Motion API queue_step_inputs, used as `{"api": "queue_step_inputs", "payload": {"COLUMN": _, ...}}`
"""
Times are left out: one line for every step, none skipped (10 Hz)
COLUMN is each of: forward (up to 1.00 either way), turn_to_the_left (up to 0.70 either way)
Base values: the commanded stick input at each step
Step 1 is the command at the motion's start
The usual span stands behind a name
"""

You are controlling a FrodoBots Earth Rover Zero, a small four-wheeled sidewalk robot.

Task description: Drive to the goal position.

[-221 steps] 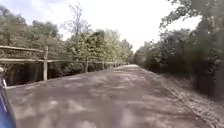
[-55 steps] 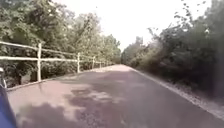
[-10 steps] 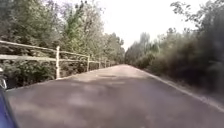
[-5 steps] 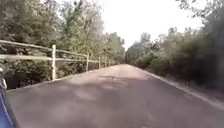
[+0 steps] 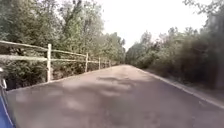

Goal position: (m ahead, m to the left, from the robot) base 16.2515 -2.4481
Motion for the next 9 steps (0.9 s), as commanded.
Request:
{"api": "queue_step_inputs", "payload": {"forward": 0.7, "turn_to_the_left": 0.0}}
{"api": "queue_step_inputs", "payload": {"forward": 0.7, "turn_to_the_left": 0.0}}
{"api": "queue_step_inputs", "payload": {"forward": 0.7, "turn_to_the_left": 0.0}}
{"api": "queue_step_inputs", "payload": {"forward": 0.7, "turn_to_the_left": 0.0}}
{"api": "queue_step_inputs", "payload": {"forward": 0.7, "turn_to_the_left": -0.1}}
{"api": "queue_step_inputs", "payload": {"forward": 0.7, "turn_to_the_left": -0.29}}
{"api": "queue_step_inputs", "payload": {"forward": 0.7, "turn_to_the_left": -0.3}}
{"api": "queue_step_inputs", "payload": {"forward": 0.7, "turn_to_the_left": -0.3}}
{"api": "queue_step_inputs", "payload": {"forward": 0.7, "turn_to_the_left": -0.3}}
